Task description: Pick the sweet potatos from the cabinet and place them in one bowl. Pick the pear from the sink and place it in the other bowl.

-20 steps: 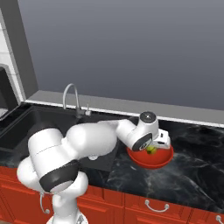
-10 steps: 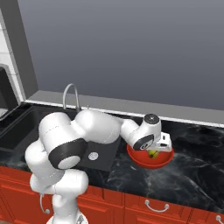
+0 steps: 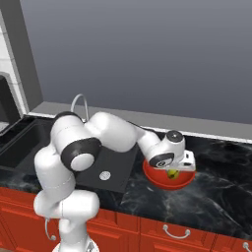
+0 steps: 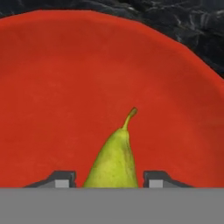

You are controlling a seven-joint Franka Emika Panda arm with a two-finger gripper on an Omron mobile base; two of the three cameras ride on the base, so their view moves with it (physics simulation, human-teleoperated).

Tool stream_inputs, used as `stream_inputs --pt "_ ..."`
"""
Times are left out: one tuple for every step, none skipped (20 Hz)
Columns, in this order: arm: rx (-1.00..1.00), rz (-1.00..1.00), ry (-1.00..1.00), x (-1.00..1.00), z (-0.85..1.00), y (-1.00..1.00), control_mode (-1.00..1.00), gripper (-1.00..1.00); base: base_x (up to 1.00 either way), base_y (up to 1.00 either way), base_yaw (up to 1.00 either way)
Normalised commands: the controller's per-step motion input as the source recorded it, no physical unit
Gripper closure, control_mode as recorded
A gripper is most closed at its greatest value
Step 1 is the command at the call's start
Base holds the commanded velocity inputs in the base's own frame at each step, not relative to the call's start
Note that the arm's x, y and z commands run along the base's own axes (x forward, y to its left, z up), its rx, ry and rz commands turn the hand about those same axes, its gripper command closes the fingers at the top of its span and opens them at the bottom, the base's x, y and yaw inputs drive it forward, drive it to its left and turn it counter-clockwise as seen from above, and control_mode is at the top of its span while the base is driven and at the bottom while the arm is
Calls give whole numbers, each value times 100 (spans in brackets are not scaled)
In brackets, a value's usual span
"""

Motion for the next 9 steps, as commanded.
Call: stream_inputs --pt "0 3 -1 16 -14 0 -100 100 0 0 0" --pt "0 2 0 14 -7 0 -100 100 0 0 0" --pt "0 2 0 15 -9 0 -100 -100 0 0 0" --pt "0 2 0 14 -10 0 -100 -100 0 0 0" --pt "0 2 0 12 -8 0 -100 -100 0 0 0" --pt "0 1 0 9 -5 0 -100 -100 0 0 0" --pt "0 0 0 6 -2 0 -100 -100 0 0 0" --pt "0 0 3 1 0 0 -100 -100 0 0 0" --pt "0 0 5 0 0 0 -100 -100 0 0 0"
